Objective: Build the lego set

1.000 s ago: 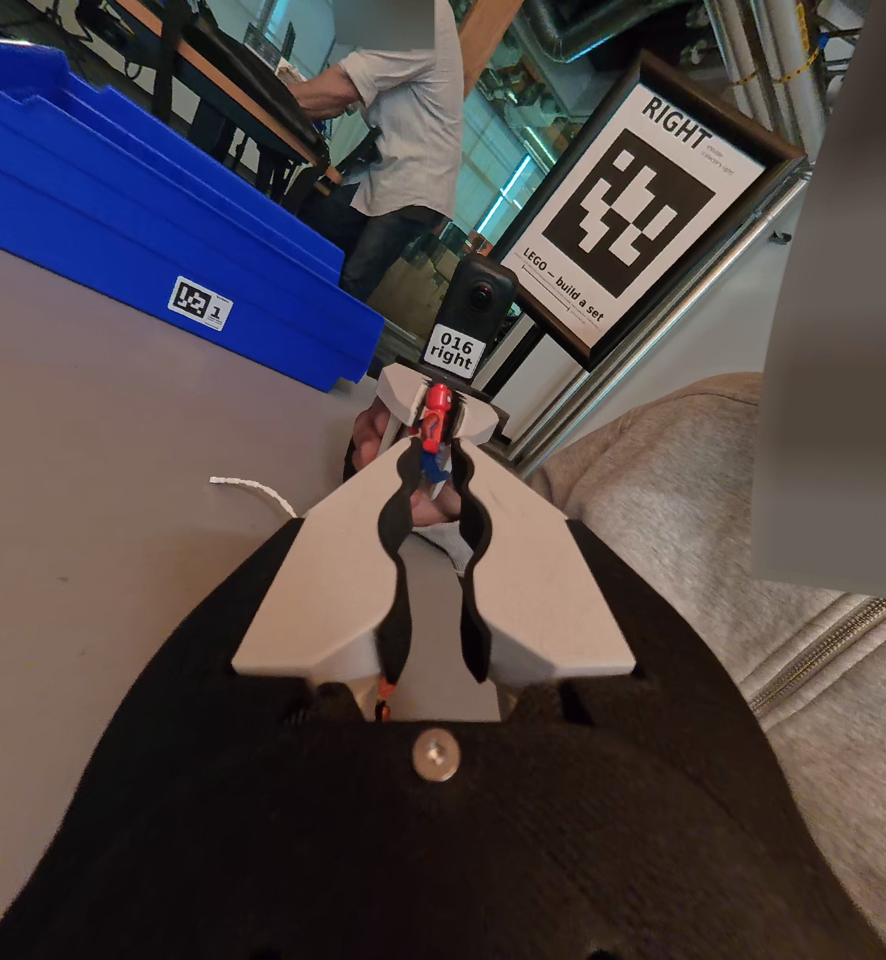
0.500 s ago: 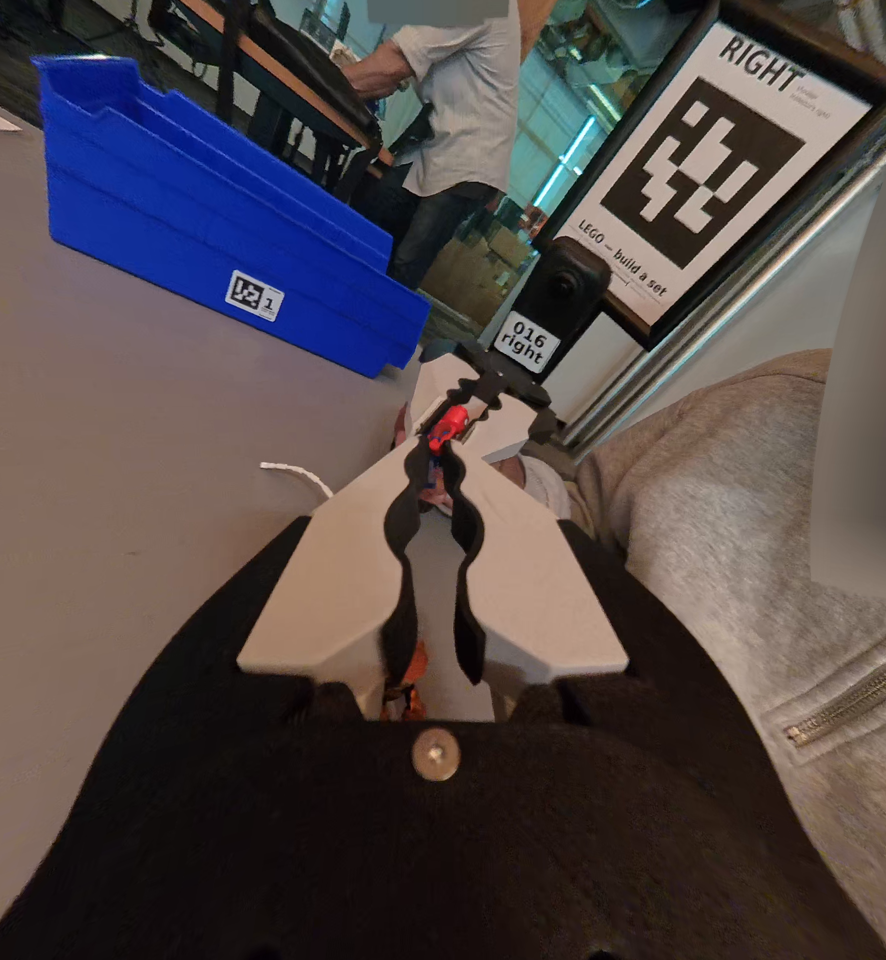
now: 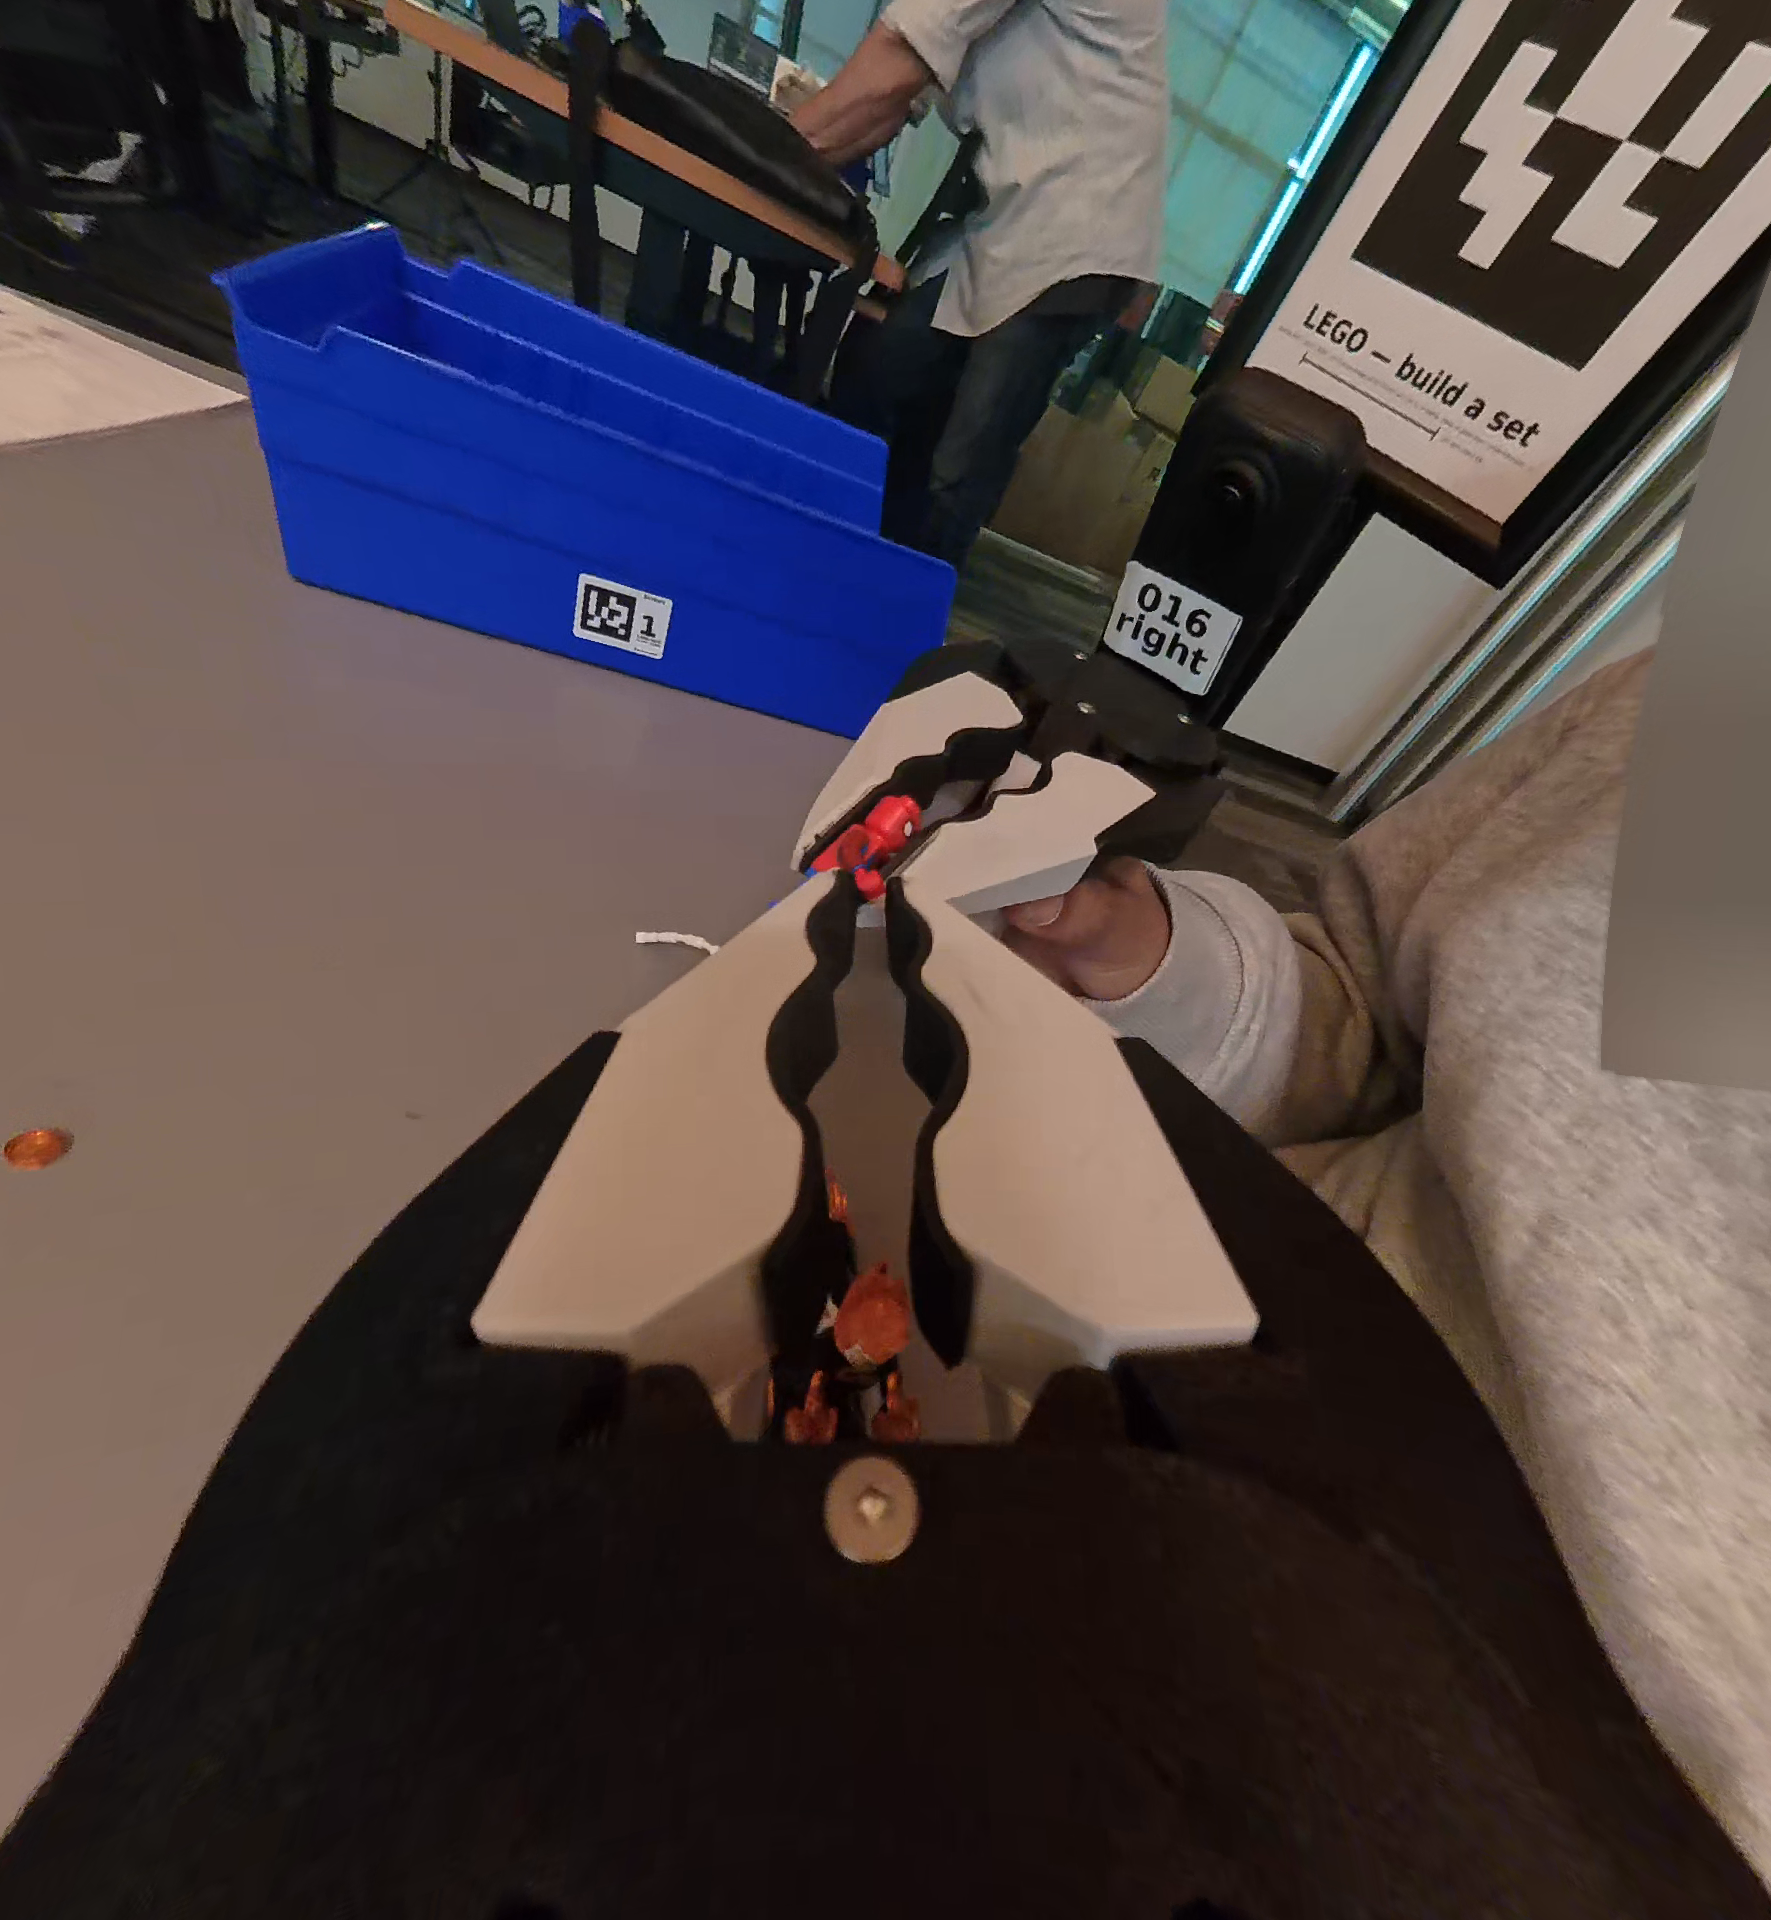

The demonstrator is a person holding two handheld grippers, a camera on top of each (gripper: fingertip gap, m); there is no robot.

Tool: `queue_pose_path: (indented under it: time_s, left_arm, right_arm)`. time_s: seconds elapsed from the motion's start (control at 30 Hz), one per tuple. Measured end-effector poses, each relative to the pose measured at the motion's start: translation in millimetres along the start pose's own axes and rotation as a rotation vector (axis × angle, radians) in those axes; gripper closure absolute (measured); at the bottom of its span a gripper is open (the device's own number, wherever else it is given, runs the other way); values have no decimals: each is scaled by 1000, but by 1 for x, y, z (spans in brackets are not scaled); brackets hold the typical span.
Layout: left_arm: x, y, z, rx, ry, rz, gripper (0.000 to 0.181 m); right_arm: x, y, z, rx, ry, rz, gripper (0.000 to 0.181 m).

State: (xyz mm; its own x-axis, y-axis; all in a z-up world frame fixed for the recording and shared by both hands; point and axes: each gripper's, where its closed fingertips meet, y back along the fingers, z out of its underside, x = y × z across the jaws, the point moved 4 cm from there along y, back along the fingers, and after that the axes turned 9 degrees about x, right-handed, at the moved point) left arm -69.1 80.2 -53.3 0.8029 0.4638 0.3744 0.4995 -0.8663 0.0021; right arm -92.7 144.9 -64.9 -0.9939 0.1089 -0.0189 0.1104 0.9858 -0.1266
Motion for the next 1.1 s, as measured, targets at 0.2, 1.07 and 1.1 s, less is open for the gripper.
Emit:
queue_pose_path:
  time_s: [0.2,1.07,1.1]
  left_arm:
    - [0,2,-2,26,32,35,177]
    - [-78,40,-34,102,-124,-309,176]
    - [-78,49,-28,102,-155,-348,177]
  right_arm:
    - [4,3,-3,18,14,30,172]
    - [65,58,32,-523,848,590,171]
    - [64,58,31,-518,865,591,171]
